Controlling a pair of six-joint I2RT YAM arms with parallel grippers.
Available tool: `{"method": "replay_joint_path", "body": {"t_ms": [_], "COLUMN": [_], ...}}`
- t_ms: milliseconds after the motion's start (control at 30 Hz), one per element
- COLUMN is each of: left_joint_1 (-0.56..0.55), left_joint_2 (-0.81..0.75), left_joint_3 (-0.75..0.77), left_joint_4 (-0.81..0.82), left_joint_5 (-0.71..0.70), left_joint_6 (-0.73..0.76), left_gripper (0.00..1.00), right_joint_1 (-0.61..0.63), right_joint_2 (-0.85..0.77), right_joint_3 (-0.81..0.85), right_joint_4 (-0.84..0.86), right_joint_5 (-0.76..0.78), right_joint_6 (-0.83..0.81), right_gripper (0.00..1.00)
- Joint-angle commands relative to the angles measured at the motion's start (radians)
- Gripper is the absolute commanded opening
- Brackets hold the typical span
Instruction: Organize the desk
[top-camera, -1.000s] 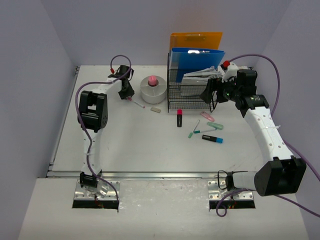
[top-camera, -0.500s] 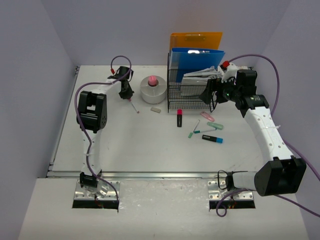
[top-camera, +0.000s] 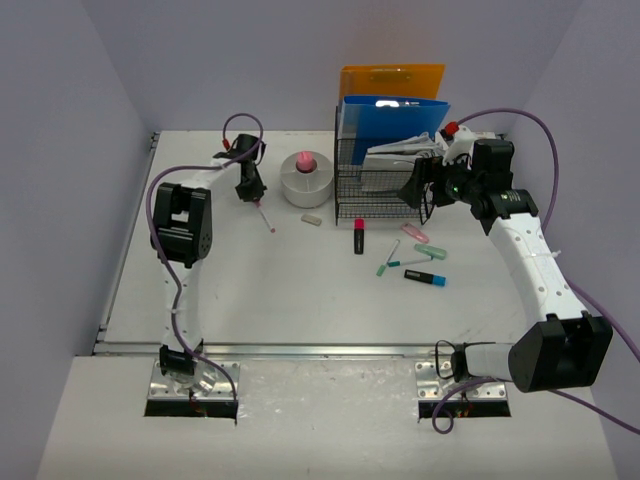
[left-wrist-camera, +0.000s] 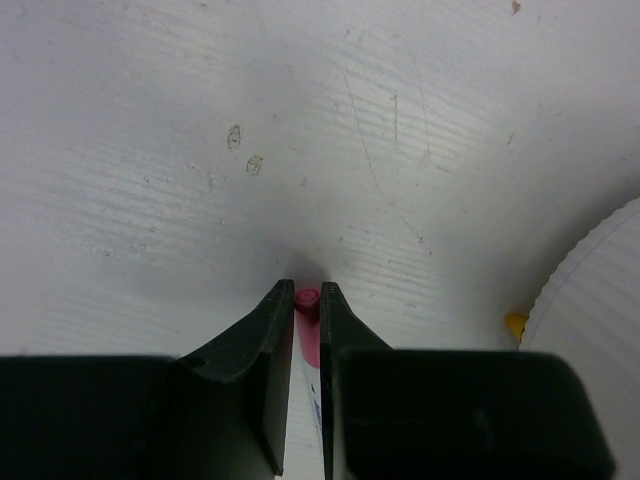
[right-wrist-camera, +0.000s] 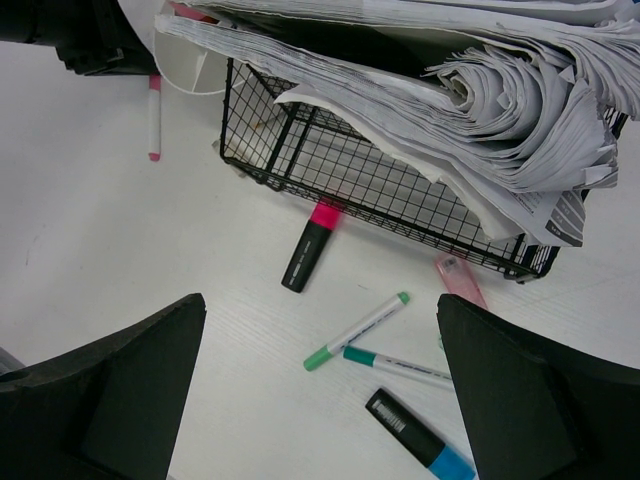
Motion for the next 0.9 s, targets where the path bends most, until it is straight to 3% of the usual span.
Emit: {"method": "replay_joint_path", "body": {"t_ms": [0,200,500,867], "left_joint_1": [0.011,-0.014,-0.092,-0.249], "left_joint_2": [-0.132,-0.216,-0.354,-0.478], "left_joint_3": [-0.007,-0.018,-0.025,-0.157], "left_joint_4": [0.017,0.081,0.233,0.628], "left_joint_5": [0.023,0.004,-0.174,-0.469], "left_joint_6": [0.025,0.026,0.084,0.302], "left_gripper": [0.0,0.0,0.0,0.0], "right_joint_1": [-0.002,-0.002,-0.003,-0.003], "right_joint_2": [-0.006,-0.001,0.001,0.0], "right_joint_3": [0.023,0.029,0.035,0.041], "right_joint_4": [0.026,0.025,0.022,0.015], "right_joint_5": [-0.021,-0.026,-0.025,-0.015], "right_joint_6": [0.012,0.013,0.016,0.017], "right_gripper": [0.99,0.99,0.99,0.99]}}
